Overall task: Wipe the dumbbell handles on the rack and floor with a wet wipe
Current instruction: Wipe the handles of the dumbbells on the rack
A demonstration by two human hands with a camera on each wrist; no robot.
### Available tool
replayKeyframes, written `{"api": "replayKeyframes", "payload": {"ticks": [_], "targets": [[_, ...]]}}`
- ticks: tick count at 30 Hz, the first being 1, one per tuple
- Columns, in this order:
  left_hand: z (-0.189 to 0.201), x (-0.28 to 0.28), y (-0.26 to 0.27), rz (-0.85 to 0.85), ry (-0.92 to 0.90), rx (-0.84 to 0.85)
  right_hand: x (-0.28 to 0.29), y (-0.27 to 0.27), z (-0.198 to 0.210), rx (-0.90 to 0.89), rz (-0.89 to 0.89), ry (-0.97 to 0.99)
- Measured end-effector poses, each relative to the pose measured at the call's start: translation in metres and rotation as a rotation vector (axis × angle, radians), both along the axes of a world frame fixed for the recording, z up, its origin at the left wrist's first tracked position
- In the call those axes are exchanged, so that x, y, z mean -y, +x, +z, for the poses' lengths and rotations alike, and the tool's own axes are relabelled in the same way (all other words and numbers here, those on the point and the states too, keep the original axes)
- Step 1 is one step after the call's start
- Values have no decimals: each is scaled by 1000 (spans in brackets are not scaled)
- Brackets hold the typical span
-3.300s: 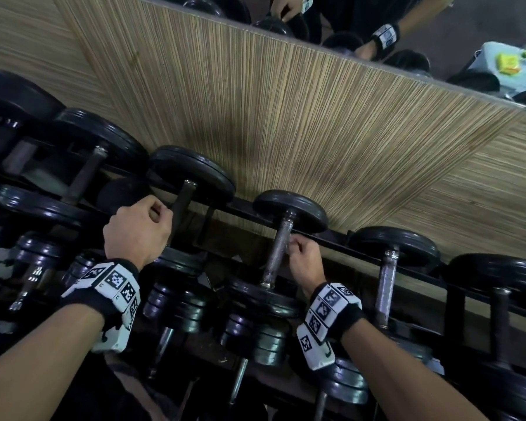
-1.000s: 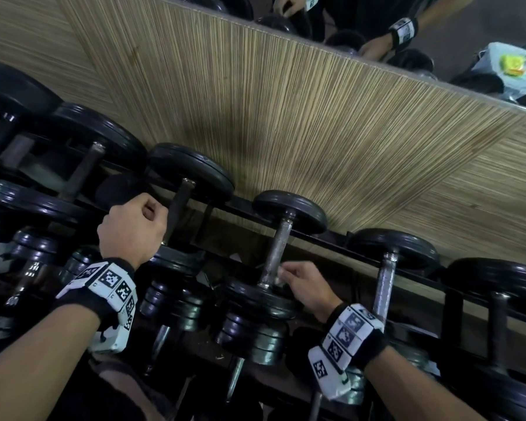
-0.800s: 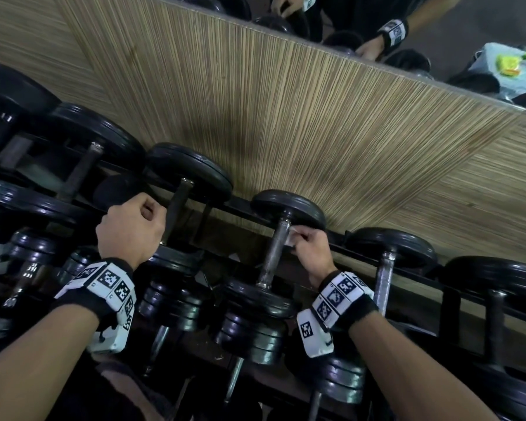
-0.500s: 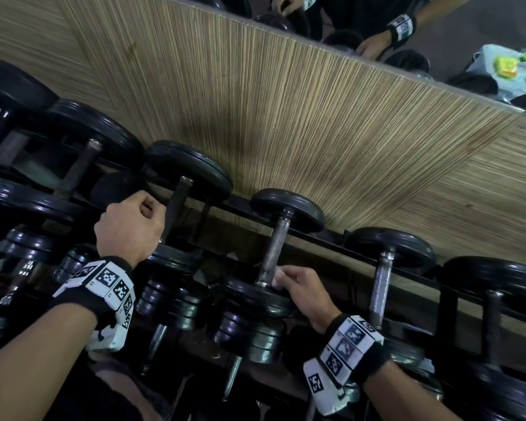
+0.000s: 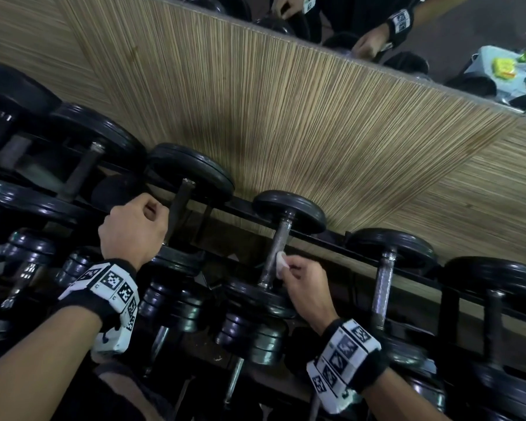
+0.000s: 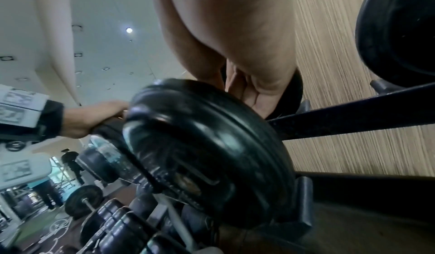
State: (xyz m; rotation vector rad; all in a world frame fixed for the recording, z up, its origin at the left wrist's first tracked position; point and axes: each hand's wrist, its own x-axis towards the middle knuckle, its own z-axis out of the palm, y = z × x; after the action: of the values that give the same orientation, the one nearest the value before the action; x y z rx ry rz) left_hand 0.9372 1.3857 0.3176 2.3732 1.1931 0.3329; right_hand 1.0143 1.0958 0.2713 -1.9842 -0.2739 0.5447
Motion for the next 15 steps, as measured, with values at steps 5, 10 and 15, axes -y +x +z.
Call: {"api": "replayKeyframes", "payload": {"ticks": [5,10,15], "targets": [[0,-1,0,-6,-8,-7,5,6,9,66,103,-77],[-1,-1,-1,-11,-14,-5,-18,43,9,340,-130,-117],[1,-1,-2,-14,-20,1,-25,45,1,346,-42,-104]]}}
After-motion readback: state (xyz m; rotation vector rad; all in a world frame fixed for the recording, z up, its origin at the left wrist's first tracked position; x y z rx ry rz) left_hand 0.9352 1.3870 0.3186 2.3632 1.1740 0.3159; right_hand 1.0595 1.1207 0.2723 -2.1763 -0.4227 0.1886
